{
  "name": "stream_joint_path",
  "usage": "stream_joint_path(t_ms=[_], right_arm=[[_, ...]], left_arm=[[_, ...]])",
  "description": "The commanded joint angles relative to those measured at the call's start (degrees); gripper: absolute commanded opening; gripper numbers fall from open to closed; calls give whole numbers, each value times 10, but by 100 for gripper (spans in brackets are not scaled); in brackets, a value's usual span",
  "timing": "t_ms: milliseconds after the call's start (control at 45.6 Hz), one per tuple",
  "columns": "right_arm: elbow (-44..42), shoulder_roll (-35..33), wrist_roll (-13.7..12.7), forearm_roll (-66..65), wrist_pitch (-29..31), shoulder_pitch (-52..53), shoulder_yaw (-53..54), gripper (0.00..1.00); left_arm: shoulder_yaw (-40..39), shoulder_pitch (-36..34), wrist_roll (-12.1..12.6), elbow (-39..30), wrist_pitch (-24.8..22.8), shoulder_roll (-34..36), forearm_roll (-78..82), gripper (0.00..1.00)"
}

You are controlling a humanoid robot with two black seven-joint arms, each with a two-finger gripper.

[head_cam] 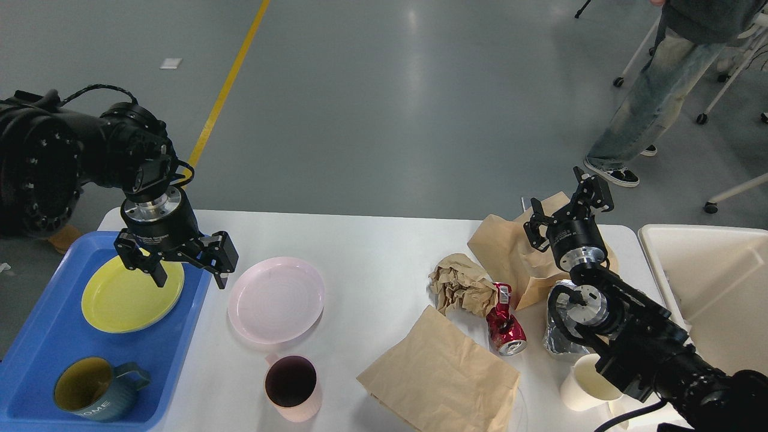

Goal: Tidy desktop
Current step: 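Reach the left gripper over the pink plate to the dark-red cup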

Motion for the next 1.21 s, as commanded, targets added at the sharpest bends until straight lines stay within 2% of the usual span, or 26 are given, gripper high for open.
stream_joint_path(t_ms=[0, 263, 439, 767, 1184], right_arm=[[-1, 0, 0, 0, 0, 0, 0, 100], [0, 0, 0, 0, 0, -1, 0, 100], [0, 0, 0, 0, 0, -1, 0, 100], [0, 0, 0, 0, 0, 0, 0, 100], [0, 0, 0, 0, 0, -1, 0, 100]], left_arm=[[-6, -8, -1, -28, 0, -39, 2, 96], [-18, 12, 0, -33, 0, -94, 11, 96], [-58, 41, 0, -33, 0, -96, 12, 96], [-77, 93, 1, -25, 0, -96, 13, 96], [-92, 100, 0, -22, 0, -105, 13, 93]])
